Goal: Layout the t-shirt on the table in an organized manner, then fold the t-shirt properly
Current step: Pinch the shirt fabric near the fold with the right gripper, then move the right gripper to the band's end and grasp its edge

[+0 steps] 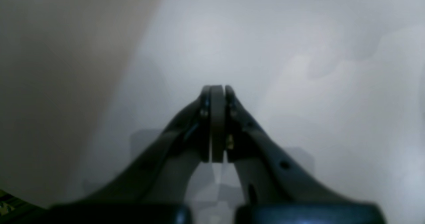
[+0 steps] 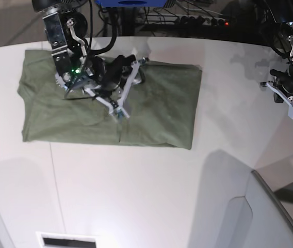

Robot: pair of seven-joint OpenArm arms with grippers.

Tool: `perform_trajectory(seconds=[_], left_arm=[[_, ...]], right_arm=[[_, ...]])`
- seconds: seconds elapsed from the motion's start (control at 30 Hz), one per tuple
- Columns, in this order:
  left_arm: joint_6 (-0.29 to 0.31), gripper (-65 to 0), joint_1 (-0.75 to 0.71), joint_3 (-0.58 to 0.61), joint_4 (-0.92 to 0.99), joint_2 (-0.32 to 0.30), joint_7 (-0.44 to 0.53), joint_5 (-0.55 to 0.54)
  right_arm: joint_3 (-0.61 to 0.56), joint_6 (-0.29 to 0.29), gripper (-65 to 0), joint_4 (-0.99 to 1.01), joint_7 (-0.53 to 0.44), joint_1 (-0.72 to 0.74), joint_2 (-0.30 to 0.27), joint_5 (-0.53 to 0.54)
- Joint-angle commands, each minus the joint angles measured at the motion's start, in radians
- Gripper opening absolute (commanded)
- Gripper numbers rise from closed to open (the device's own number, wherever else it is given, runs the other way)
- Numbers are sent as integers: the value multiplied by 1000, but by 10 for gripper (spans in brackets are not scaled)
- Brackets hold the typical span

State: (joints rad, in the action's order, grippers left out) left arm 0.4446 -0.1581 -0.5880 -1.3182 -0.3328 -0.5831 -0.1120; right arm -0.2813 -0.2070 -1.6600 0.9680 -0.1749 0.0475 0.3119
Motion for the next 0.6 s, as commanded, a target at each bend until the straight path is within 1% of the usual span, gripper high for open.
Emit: perform_trajectory(seconds=[0.0, 0.03, 0.07, 0.17, 0.23, 0.33, 0.43, 0.57], left_arm=[[-3, -650, 9, -7, -17, -22, 21, -7], [-3, -650, 9, -7, -17, -22, 21, -7], [-3, -650, 9, -7, -21, -22, 21, -7], [-3, -650, 9, -7, -24, -18, 21, -7], [-3, -650, 7, -7, -25, -16, 21, -7], [-3, -650, -2, -7, -25, -16, 21, -8], [-3, -650, -10, -8, -21, -16, 21, -8], [-3, -650, -18, -11, -24, -16, 21, -8]], right_arm=[[-2, 11, -359, -29, -14, 27, 4, 5], [-3, 27, -356, -25, -11, 58, 4, 5], [-3, 28, -354, 2, -10, 104, 4, 5], [0, 28, -317, 212, -36, 254, 12, 11], [0, 28, -317, 366, -99, 349, 13, 11], [0, 28, -315, 535, -202, 452, 13, 11], [1, 30, -315, 650, -261, 513, 15, 11], [1, 30, -315, 716, -307, 549, 15, 11]])
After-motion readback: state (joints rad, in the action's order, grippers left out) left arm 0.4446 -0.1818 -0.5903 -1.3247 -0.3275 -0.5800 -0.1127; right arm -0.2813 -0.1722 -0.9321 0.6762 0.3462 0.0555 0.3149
